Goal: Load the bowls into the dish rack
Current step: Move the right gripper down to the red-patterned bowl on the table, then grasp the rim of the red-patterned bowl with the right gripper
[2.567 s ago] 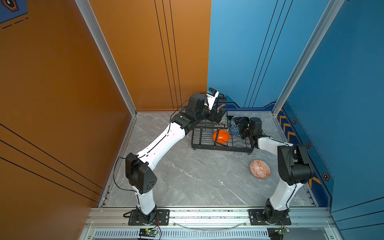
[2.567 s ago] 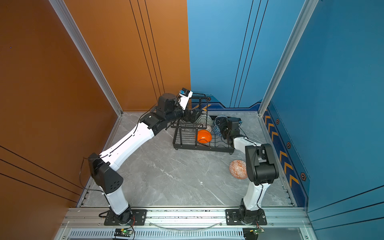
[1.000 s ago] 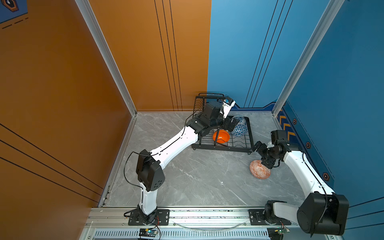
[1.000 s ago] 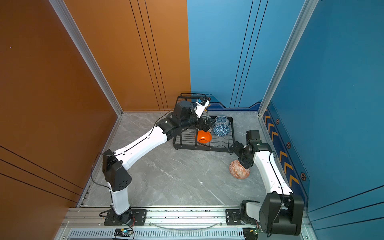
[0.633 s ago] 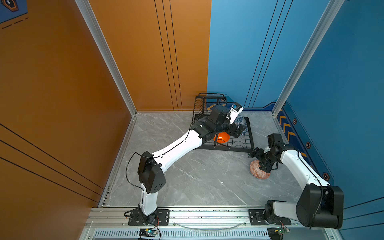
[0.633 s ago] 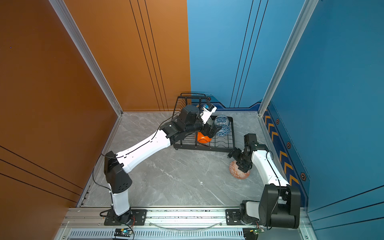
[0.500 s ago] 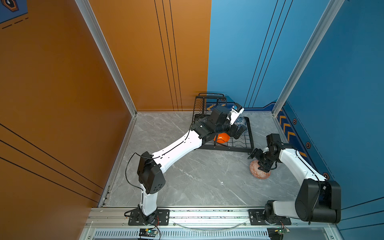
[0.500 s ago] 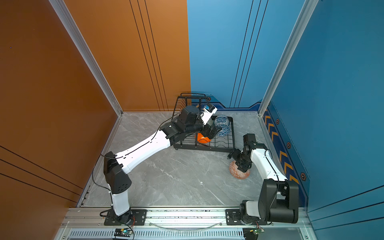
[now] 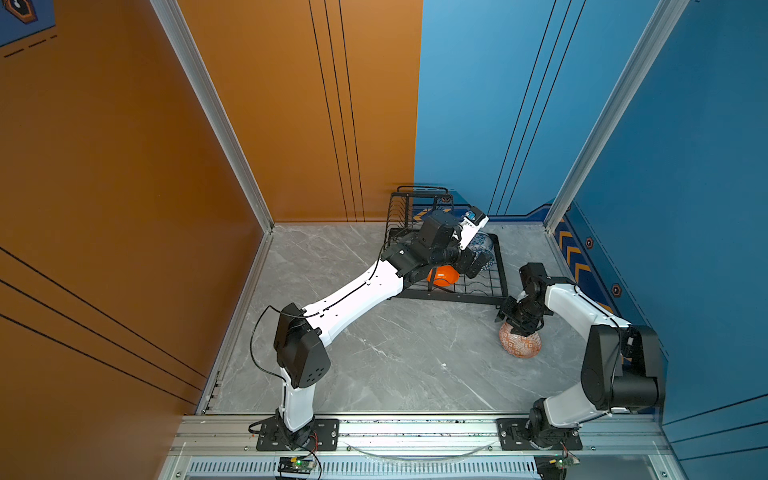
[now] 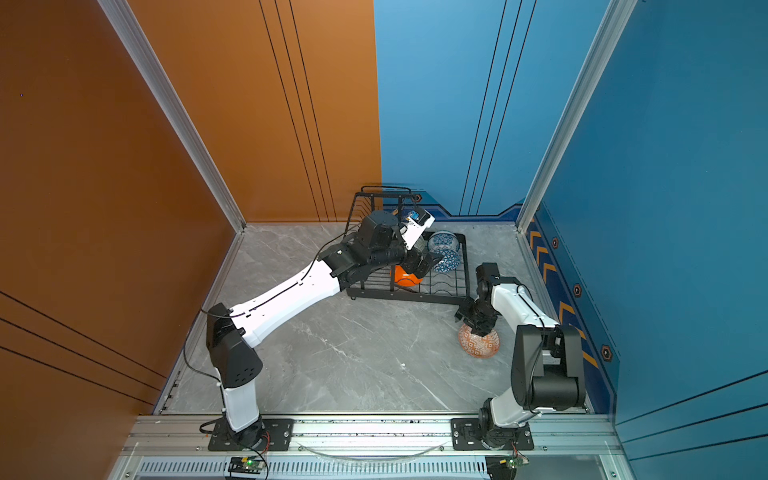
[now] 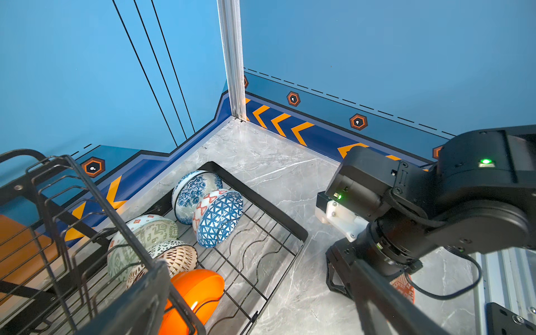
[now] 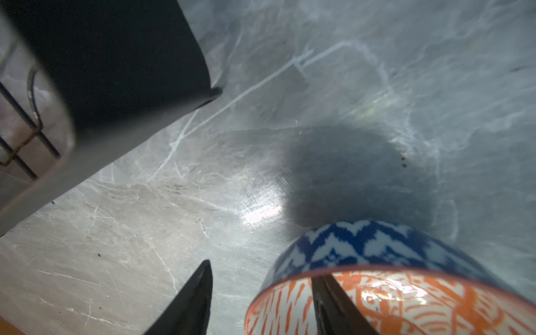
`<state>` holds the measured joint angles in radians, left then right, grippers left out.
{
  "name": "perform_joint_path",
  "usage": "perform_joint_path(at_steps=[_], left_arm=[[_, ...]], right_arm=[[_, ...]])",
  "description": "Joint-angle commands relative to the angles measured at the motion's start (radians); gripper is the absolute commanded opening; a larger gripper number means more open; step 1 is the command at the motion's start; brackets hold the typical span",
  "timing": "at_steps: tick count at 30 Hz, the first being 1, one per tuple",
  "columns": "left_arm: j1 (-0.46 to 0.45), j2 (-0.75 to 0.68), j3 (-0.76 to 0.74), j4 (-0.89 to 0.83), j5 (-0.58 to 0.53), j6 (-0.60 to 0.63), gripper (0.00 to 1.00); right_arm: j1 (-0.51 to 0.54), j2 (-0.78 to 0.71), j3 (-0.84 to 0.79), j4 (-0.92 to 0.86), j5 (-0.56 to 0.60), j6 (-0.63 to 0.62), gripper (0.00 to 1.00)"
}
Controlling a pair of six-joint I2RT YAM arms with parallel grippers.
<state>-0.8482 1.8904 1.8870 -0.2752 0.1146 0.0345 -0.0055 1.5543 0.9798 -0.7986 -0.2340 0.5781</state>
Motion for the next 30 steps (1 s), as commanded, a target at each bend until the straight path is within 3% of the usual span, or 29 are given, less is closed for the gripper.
perform_joint_path(at_steps=[1, 7, 13, 18, 23, 30], left_arm=[[0.019, -0.038, 0.027, -0.010, -0.003, 0.019, 0.98], [0.029, -0.039, 0.024, -0.011, -0.006, 0.015, 0.98], [0.053, -0.039, 0.038, -0.010, -0.015, -0.034, 0.98], [0.075, -0.054, 0.028, -0.010, -0.029, -0.057, 0.98], [0.109, -0.097, -0.017, 0.009, -0.054, -0.104, 0.98], [0.190, -0.203, -0.142, 0.076, -0.079, -0.246, 0.98]], right_arm=[[0.011, 0.025, 0.020, -0.003, 0.067, -0.032, 0.53], [0.039, 0.041, 0.032, -0.025, 0.129, -0.080, 0.46], [0.056, 0.041, 0.025, -0.026, 0.151, -0.099, 0.31], [0.071, 0.054, 0.047, -0.027, 0.146, -0.105, 0.12], [0.120, 0.060, 0.102, -0.046, 0.155, -0.111, 0.01], [0.241, 0.094, 0.194, -0.082, 0.178, -0.122, 0.00]])
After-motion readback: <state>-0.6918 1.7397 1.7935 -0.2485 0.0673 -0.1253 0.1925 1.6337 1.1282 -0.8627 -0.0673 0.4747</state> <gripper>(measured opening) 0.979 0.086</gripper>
